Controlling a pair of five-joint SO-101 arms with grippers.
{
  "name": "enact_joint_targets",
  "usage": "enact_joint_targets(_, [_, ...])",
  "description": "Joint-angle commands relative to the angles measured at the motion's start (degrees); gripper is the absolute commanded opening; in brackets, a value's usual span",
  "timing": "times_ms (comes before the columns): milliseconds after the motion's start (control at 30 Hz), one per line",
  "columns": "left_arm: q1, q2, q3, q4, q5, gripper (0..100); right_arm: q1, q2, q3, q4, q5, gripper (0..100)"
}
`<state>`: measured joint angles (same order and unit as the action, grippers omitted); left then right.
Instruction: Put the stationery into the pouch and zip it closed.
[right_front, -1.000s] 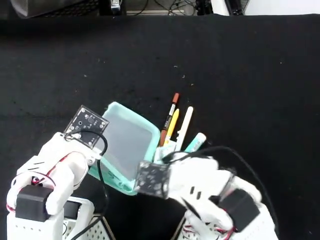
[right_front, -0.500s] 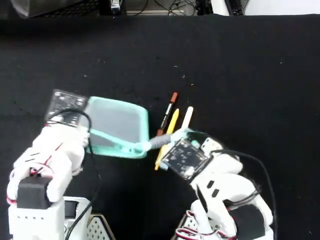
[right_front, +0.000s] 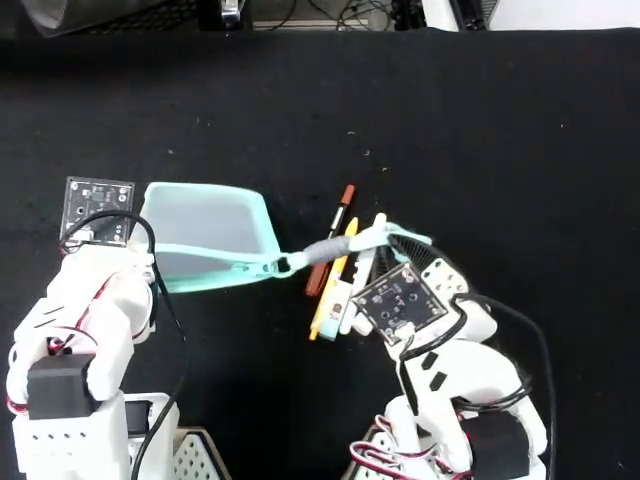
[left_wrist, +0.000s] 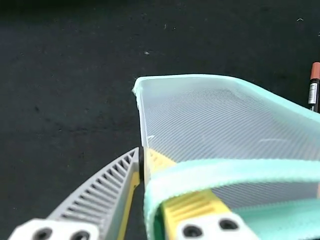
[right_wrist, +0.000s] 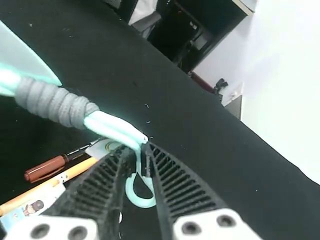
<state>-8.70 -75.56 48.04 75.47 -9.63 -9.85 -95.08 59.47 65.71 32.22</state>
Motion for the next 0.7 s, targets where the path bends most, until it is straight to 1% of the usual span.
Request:
enact_joint_targets(0, [-1.19,-0.88,-0.92,-1.49,0.7,3,3.16,2.77,-0.13,-2.37,-0.44,1.2])
enact_joint_targets(100, [-1.19,-0.88,-0.92,-1.41,0.7,3,5.71,4.09,-0.22,-4.13,-0.44,1.2])
enact_joint_targets(200, [-1.19,-0.88,-0.57,-1.58,0.53,3,6.68,4.7,-0.48,-4.48,-0.44,1.2])
enact_joint_targets(400, [-0.84,-0.88,-0.48,-1.58,0.44,3,6.15,4.53,-0.4,-4.31,-0.88,1.4])
enact_joint_targets(467, [-0.75,-0.88,-0.48,-1.58,0.44,3,3.43,4.26,-1.01,-2.2,-0.97,2.1])
enact_joint_targets(500, [-0.75,-0.88,-0.48,-1.58,0.44,3,1.93,4.35,-2.07,0.18,-0.97,4.2])
enact_joint_targets(567, [-0.75,-0.79,-0.48,-1.58,0.44,3,-1.23,4.62,-4.62,4.92,-0.97,11.7])
enact_joint_targets(667, [-0.66,-0.44,-0.48,-1.58,0.35,3,-5.01,4.88,-6.55,7.91,-1.85,23.7])
